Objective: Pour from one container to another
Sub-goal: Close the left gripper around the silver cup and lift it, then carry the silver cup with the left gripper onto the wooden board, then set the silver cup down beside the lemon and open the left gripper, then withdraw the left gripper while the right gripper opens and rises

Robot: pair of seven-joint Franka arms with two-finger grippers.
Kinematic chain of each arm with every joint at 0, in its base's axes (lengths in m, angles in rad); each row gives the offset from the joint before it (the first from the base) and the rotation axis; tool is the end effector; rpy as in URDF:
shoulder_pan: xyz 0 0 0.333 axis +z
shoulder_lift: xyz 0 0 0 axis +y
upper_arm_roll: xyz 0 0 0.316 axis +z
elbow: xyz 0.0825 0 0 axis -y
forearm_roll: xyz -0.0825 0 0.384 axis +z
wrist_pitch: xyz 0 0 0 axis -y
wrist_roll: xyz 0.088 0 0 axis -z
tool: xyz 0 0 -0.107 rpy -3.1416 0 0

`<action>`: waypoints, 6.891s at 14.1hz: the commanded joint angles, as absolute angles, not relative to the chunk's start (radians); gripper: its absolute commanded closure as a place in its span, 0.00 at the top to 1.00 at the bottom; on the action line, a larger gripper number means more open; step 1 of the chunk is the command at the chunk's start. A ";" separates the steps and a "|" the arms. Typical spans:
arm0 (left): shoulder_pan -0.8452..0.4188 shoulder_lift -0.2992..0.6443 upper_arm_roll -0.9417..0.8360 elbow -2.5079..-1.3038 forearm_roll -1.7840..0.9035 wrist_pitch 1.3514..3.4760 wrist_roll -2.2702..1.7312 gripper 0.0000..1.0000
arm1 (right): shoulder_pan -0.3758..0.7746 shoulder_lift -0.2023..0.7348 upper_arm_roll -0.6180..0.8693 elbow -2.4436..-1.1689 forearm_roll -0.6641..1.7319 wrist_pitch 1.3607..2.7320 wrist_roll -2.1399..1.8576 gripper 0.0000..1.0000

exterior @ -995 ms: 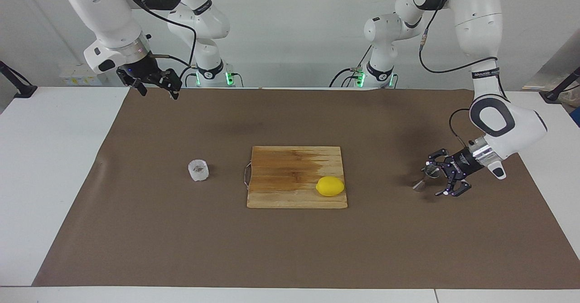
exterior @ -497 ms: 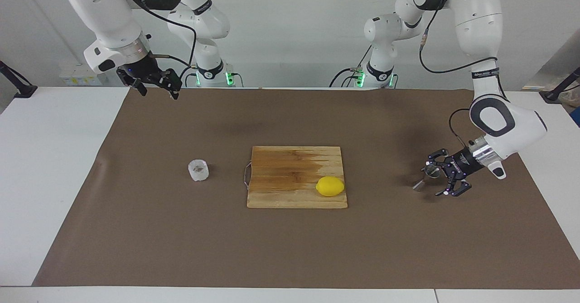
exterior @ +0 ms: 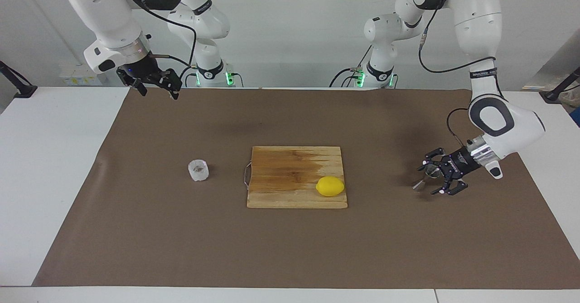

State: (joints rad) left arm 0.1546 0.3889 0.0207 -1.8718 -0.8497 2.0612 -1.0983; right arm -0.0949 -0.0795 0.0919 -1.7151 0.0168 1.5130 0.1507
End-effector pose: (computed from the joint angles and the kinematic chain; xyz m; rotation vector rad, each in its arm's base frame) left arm 0.6188 0.0685 0.3046 1.6061 1.9581 -0.6261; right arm 0.5200 0.0021 0.5949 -3.1258 0.2419 0.1935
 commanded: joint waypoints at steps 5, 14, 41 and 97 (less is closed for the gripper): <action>0.201 0.331 0.028 -1.901 -0.891 1.987 -1.057 0.00 | -0.103 -0.080 0.097 -1.713 0.034 1.525 0.163 1.00; 0.040 0.193 0.026 -1.901 -0.896 1.996 -1.210 0.00 | -0.103 -0.080 0.097 -1.713 0.034 1.525 0.164 1.00; -0.684 0.413 -0.028 -1.805 -1.192 2.950 -1.623 0.00 | -0.103 -0.080 0.097 -1.713 0.034 1.525 0.164 1.00; -0.137 -0.015 0.028 -1.729 -0.022 1.793 0.043 1.00 | -0.281 -0.091 0.081 -1.967 0.282 1.862 -1.232 1.00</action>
State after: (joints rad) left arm -0.1439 0.0203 0.0376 -1.7105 -0.0709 1.8268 0.0031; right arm -0.2605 -0.0943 0.0778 -1.9138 0.2163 1.7689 -1.0069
